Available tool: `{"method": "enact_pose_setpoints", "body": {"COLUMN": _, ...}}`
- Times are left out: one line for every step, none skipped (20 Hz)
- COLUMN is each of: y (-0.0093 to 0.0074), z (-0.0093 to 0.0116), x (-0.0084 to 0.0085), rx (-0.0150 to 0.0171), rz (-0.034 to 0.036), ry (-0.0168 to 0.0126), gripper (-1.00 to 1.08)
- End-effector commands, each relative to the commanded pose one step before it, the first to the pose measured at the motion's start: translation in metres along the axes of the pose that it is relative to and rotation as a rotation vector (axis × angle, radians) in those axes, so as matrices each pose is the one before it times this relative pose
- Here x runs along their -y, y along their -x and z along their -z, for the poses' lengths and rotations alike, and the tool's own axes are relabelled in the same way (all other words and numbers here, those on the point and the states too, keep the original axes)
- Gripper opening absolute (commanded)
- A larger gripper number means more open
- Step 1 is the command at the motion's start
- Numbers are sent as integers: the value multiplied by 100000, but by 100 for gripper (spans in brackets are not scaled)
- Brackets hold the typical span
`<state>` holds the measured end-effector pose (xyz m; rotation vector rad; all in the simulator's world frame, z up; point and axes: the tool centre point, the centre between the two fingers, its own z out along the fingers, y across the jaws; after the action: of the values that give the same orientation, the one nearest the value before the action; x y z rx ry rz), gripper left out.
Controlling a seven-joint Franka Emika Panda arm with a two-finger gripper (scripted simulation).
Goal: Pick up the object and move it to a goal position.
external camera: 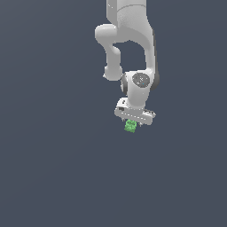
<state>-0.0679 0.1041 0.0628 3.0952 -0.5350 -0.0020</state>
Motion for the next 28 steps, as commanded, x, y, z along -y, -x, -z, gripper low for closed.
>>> {"method": "enact_pose_setpoints", "body": {"y": -61, "z": -371, "x": 54, "rx": -116, "rz": -9, "ry": -69, "gripper": 100}}
{"method": "enact_pose_setpoints", "body": {"y": -5, "z": -24, "x": 4, "rx": 0, "rz": 0, "ry": 0, "gripper": 100}}
{"method": "enact_pose_setpoints", "body": {"y": 0, "z": 0, "x": 0, "rx": 0, "rz": 0, "ry": 0, "gripper": -100}}
{"method": "enact_pose_setpoints", "body": {"y": 0, "z": 0, "x": 0, "rx": 0, "rz": 0, "ry": 0, "gripper": -100}}
{"method": "enact_pose_setpoints", "body": {"y": 0, "z": 0, "x": 0, "rx": 0, "rz": 0, "ry": 0, "gripper": -100}}
{"method": "enact_pose_setpoints", "body": {"y": 0, "z": 0, "x": 0, "rx": 0, "rz": 0, "ry": 0, "gripper": -100}}
{"method": "enact_pose_setpoints", "body": {"y": 0, "z": 0, "x": 0, "rx": 0, "rz": 0, "ry": 0, "gripper": -100}}
{"method": "enact_pose_setpoints", "body": {"y": 0, "z": 0, "x": 0, "rx": 0, "rz": 0, "ry": 0, "gripper": -100}}
{"method": "enact_pose_setpoints", "body": {"y": 0, "z": 0, "x": 0, "rx": 0, "rz": 0, "ry": 0, "gripper": -100}}
{"method": "enact_pose_setpoints", "body": {"y": 0, "z": 0, "x": 0, "rx": 0, "rz": 0, "ry": 0, "gripper": -100}}
{"method": "enact_pose_setpoints", "body": {"y": 0, "z": 0, "x": 0, "rx": 0, "rz": 0, "ry": 0, "gripper": -100}}
{"method": "enact_pose_setpoints", "body": {"y": 0, "z": 0, "x": 0, "rx": 0, "rz": 0, "ry": 0, "gripper": -100}}
{"method": "enact_pose_setpoints", "body": {"y": -69, "z": 98, "x": -1, "rx": -160, "rz": -63, "ry": -92, "gripper": -100}}
{"method": "enact_pose_setpoints", "body": {"y": -17, "z": 1, "x": 7, "rx": 0, "rz": 0, "ry": 0, "gripper": -100}}
{"method": "enact_pose_setpoints", "body": {"y": -52, "z": 3, "x": 20, "rx": 0, "rz": 0, "ry": 0, "gripper": -100}}
{"method": "enact_pose_setpoints", "body": {"y": -86, "z": 5, "x": 34, "rx": 0, "rz": 0, "ry": 0, "gripper": -100}}
{"method": "enact_pose_setpoints", "body": {"y": -120, "z": 7, "x": 47, "rx": 0, "rz": 0, "ry": 0, "gripper": -100}}
{"method": "enact_pose_setpoints", "body": {"y": -154, "z": 10, "x": 60, "rx": 0, "rz": 0, "ry": 0, "gripper": -100}}
{"method": "enact_pose_setpoints", "body": {"y": -188, "z": 12, "x": 73, "rx": 0, "rz": 0, "ry": 0, "gripper": -100}}
{"method": "enact_pose_setpoints", "body": {"y": -222, "z": 14, "x": 87, "rx": 0, "rz": 0, "ry": 0, "gripper": -100}}
{"method": "enact_pose_setpoints", "body": {"y": -255, "z": 16, "x": 100, "rx": 0, "rz": 0, "ry": 0, "gripper": -100}}
{"method": "enact_pose_setpoints", "body": {"y": -287, "z": 18, "x": 113, "rx": 0, "rz": 0, "ry": 0, "gripper": -100}}
{"method": "enact_pose_setpoints", "body": {"y": -318, "z": -8, "x": 133, "rx": 42, "rz": 12, "ry": 22, "gripper": -100}}
{"method": "enact_pose_setpoints", "body": {"y": -350, "z": 21, "x": 138, "rx": 0, "rz": 0, "ry": 0, "gripper": -100}}
{"method": "enact_pose_setpoints", "body": {"y": -380, "z": 23, "x": 150, "rx": 0, "rz": 0, "ry": 0, "gripper": -100}}
{"method": "enact_pose_setpoints", "body": {"y": -410, "z": 25, "x": 162, "rx": 0, "rz": 0, "ry": 0, "gripper": -100}}
{"method": "enact_pose_setpoints", "body": {"y": -439, "z": 27, "x": 174, "rx": 0, "rz": 0, "ry": 0, "gripper": -100}}
{"method": "enact_pose_setpoints", "body": {"y": -466, "z": 0, "x": 192, "rx": 42, "rz": 11, "ry": 22, "gripper": -100}}
